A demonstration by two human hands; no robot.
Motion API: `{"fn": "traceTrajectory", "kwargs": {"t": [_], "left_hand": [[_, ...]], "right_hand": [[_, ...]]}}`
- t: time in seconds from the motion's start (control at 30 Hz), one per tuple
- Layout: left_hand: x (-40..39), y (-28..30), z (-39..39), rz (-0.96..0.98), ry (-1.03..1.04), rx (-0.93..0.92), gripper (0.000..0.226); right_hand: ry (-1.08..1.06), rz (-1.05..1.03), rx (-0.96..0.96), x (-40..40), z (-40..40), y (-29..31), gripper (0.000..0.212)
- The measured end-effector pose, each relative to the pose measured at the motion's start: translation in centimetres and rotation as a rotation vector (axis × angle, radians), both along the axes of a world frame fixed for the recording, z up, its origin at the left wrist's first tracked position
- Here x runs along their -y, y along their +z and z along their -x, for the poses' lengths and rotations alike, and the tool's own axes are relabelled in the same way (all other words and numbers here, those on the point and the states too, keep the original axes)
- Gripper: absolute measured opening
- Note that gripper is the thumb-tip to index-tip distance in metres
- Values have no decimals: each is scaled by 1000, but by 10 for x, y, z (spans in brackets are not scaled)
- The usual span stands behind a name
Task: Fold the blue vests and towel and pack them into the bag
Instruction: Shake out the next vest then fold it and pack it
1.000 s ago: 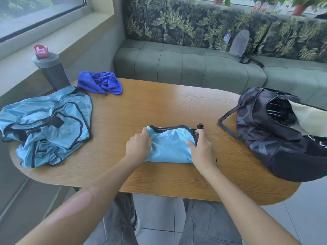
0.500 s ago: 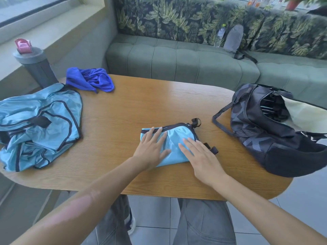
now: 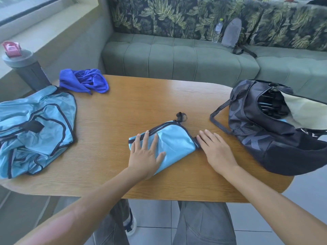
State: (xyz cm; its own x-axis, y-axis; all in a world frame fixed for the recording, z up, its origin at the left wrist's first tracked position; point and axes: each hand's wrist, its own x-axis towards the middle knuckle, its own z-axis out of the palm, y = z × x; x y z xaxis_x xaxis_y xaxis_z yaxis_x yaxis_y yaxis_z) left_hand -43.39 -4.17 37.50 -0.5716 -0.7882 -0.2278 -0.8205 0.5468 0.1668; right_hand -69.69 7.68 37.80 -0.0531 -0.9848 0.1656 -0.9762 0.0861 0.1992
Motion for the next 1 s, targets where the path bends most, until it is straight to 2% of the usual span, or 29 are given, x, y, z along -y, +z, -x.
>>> {"fn": "traceTrajectory", "kwargs": {"t": [0.1,0.17,0.23,0.37,0.5,0.57,0.63,0.7,0.8,1.0], "left_hand": [[-25,19,-1,64,30,131,86],[-39,32,-4,94,-17,174,85],[-49,41,-8,81,-80,179,73],[-42,38,-17,186,-257,48,36],[-9,19,-14,412,-528,-146,18],[4,16,-2,471,-670,-156,23],[12,16,13,460,-727,-120,42],[14,13,22,408,-718,-45,61],[17,-4,19,322,-653,-11,65],[21,-13,15,301,-636,-63,64]], "right_hand": [[-154,20,88,2,5,7,75],[-243,57,165,1,5,9,72],[-274,82,232,-2,2,8,62],[-169,81,451,-9,-18,10,43],[-148,107,660,-3,-45,13,30],[-247,161,790,11,-53,9,28],[-355,217,895,28,-58,6,24],[-418,262,946,45,-62,6,16],[-483,307,1045,60,-68,8,12],[-367,207,1060,70,-67,-1,43]]}}
